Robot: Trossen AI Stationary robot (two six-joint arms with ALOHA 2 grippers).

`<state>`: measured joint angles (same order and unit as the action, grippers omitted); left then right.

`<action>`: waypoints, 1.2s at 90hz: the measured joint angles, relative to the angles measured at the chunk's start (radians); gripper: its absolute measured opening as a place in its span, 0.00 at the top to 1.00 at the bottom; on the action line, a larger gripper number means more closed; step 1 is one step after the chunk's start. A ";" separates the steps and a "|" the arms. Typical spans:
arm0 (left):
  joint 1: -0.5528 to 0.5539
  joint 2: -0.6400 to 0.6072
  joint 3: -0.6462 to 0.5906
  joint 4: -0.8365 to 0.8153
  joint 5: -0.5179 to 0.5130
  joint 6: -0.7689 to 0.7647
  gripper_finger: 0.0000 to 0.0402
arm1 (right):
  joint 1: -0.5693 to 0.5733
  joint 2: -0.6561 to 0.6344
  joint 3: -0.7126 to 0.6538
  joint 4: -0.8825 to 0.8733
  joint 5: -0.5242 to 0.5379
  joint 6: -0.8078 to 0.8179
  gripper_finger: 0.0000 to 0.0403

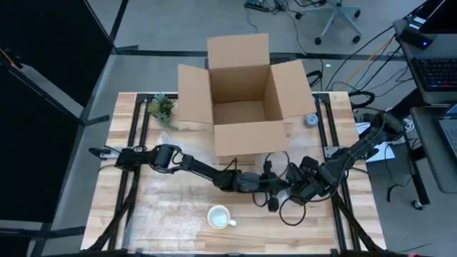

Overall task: Wrap mug
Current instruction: Wrap the red mug with bubble wrap

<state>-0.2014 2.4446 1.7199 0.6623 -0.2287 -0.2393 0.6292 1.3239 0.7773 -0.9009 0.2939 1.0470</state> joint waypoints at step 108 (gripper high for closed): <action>-0.008 0.034 0.002 -0.006 0.046 0.090 1.00 | 0.107 -0.148 0.322 -0.143 -0.214 -0.142 0.36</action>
<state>-0.2094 2.4783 1.7222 0.6563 -0.1825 -0.1490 0.7360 1.1759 1.0996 -1.0439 0.0799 0.9047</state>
